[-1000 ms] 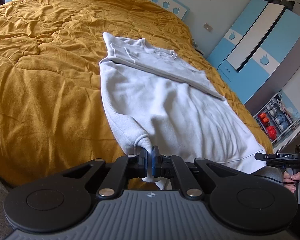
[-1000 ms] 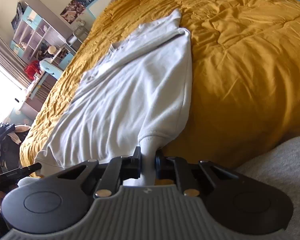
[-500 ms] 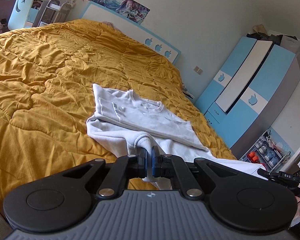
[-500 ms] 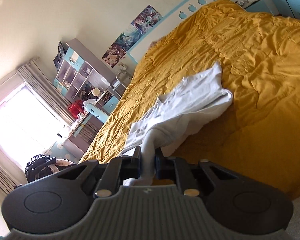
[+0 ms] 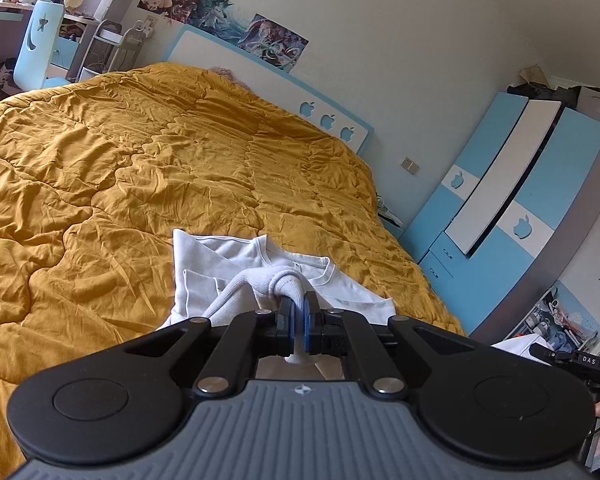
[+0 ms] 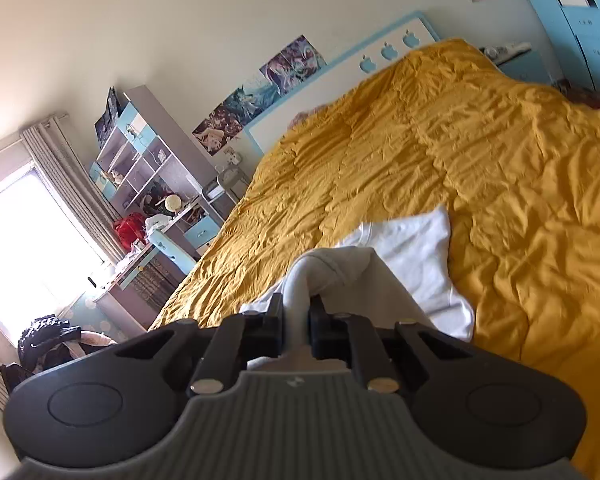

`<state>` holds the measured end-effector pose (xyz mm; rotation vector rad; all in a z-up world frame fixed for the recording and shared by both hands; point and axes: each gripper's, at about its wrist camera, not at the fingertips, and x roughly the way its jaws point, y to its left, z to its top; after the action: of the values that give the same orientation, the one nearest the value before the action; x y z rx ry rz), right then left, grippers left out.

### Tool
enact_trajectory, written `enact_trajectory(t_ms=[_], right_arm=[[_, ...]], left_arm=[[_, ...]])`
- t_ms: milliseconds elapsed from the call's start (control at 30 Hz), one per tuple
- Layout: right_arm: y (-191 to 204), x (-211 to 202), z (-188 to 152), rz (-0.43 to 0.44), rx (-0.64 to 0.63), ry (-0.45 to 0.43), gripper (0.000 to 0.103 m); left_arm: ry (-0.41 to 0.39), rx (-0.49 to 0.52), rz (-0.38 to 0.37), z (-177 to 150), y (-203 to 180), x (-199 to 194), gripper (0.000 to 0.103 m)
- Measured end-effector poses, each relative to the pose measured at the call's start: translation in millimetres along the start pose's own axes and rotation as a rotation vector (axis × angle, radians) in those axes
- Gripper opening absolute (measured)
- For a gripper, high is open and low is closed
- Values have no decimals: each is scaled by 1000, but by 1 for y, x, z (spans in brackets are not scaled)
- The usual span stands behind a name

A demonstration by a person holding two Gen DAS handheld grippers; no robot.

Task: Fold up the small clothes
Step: 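Lift the hem with both grippers and fold it toward the collar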

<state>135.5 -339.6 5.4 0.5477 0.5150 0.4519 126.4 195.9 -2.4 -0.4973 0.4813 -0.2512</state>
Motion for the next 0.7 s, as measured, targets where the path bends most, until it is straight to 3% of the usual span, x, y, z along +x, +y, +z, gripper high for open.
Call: enact_trajectory(t_ms=[133,367,500,633,700], right_arm=[[1,36,28,34,-20,-30,7],[-15,112,63,-24,26,-39,7],[-32,159,75,-66,56,-50,7],[-52,212,84,-136,42,-37,7],[-64,236,87,-162,62,-25,7]], left_arm=[[-35,-41,13,22,7,27,4],[-63,-57,56,45,23,95,4],[-25,-147,92,56,43,145,4],[-31,-85,112,63,54,183,4],[-5,-113,131,66,63,203,4]])
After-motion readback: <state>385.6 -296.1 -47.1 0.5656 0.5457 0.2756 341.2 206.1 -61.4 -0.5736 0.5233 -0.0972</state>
